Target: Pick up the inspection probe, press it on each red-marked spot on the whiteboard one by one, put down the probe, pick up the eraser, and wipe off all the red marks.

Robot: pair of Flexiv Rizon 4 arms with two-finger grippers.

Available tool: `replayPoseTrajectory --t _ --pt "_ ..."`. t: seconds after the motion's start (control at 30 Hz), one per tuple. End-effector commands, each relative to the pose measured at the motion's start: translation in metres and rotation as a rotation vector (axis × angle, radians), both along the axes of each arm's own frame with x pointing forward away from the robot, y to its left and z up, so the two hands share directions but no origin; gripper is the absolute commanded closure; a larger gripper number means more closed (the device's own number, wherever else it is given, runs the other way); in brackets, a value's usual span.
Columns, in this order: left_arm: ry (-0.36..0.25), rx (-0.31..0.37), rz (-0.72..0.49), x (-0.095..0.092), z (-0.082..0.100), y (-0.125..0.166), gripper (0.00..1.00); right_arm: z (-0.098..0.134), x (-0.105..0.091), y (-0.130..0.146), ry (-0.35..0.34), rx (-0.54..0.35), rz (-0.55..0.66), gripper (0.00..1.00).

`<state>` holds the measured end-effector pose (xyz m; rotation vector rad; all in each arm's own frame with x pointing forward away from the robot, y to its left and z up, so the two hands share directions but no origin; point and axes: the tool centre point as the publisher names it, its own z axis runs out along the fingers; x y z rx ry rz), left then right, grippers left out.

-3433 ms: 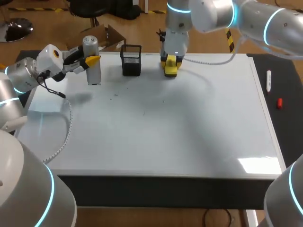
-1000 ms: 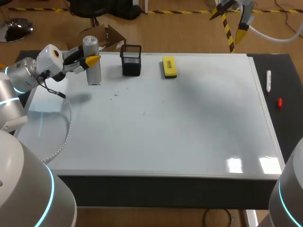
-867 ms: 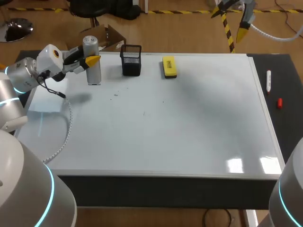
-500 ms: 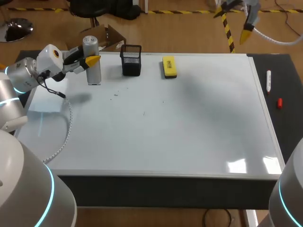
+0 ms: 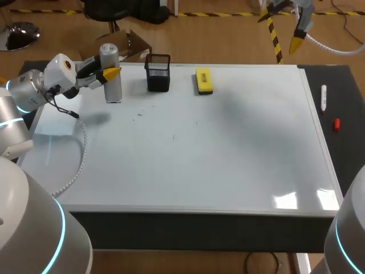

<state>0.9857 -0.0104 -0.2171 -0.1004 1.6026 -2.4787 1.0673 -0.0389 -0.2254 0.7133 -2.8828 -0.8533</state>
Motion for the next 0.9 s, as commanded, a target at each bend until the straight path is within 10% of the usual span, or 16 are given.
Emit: replayPoseTrajectory --t 0.03,0.9 --pt "-0.006 -0.010 0.006 0.001 -0.002 -0.007 1.00 0.001 0.000 -0.001 0.000 -0.004 0.002 0.00" --pt "-0.119 -0.047 -0.221 0.075 0.075 -0.078 1.00 0.001 0.000 -0.001 0.000 -0.004 0.002 0.00"
